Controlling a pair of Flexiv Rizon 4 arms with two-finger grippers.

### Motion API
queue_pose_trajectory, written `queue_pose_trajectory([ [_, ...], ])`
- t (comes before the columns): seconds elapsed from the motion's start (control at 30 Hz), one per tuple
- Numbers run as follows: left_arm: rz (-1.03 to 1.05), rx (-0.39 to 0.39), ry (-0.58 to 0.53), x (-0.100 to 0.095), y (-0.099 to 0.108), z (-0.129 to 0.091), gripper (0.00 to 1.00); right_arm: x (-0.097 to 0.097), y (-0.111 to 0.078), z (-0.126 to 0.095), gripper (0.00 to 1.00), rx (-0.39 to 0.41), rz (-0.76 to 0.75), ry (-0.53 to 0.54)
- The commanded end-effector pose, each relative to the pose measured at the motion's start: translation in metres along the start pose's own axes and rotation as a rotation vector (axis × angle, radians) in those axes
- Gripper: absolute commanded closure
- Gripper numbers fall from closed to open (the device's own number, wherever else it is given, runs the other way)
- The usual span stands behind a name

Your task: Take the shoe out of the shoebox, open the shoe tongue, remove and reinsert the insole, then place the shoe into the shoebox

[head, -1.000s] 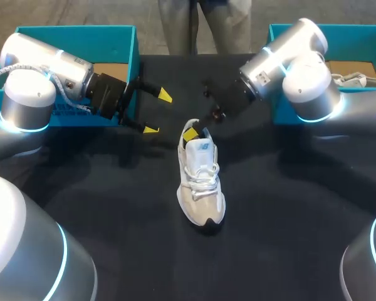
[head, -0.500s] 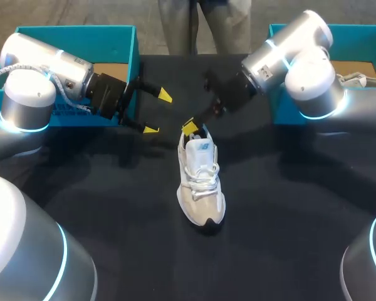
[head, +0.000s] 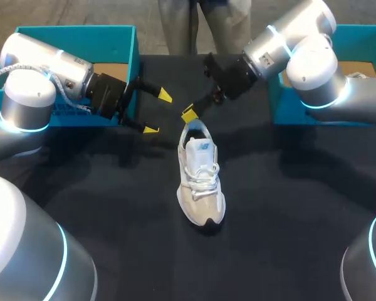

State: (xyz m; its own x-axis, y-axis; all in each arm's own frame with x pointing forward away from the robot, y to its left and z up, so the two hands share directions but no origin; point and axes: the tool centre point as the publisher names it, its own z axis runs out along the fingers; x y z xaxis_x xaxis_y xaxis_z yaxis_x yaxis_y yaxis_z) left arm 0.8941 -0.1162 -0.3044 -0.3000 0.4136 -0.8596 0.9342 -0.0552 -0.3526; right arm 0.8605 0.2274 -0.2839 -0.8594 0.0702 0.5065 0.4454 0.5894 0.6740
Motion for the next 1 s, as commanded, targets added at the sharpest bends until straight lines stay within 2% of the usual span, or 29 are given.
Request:
queue_pose_trajectory([
  [0.03,0.000,-0.003,0.001,0.000,-0.001,0.001,0.00,0.005,-0.004,-0.005,0.60,-0.024,0.005,-0.026],
  [0.2,0.000,-0.003,0.001,0.000,-0.001,0.001,0.00,0.005,-0.008,-0.012,0.71,-0.073,0.010,-0.068],
  [0.23,0.000,-0.003,0.001,0.000,-0.001,0.001,0.00,0.005,-0.009,-0.013,0.78,-0.081,0.010,-0.075],
  [0.3,0.000,-0.003,0.001,0.000,-0.001,0.001,0.00,0.006,-0.010,-0.016,1.00,-0.098,0.013,-0.092],
  [0.43,0.004,0.009,0.021,-0.004,-0.002,-0.003,0.00,0.005,-0.012,-0.019,1.00,-0.114,0.020,-0.109],
  [0.67,0.039,0.038,0.116,-0.020,-0.012,-0.027,0.00,0.005,-0.016,-0.023,1.00,-0.088,0.074,-0.162],
  [0.8,0.037,0.054,0.161,-0.024,-0.015,-0.039,0.00,0.005,-0.018,-0.028,1.00,-0.028,0.145,-0.250],
  [0.93,0.047,0.101,0.192,-0.025,-0.016,-0.048,0.00,0.005,-0.018,-0.028,1.00,-0.028,0.145,-0.250],
  [1.0,0.055,0.099,0.211,-0.026,-0.016,-0.054,0.00,0.005,-0.018,-0.028,1.00,-0.028,0.145,-0.250],
])
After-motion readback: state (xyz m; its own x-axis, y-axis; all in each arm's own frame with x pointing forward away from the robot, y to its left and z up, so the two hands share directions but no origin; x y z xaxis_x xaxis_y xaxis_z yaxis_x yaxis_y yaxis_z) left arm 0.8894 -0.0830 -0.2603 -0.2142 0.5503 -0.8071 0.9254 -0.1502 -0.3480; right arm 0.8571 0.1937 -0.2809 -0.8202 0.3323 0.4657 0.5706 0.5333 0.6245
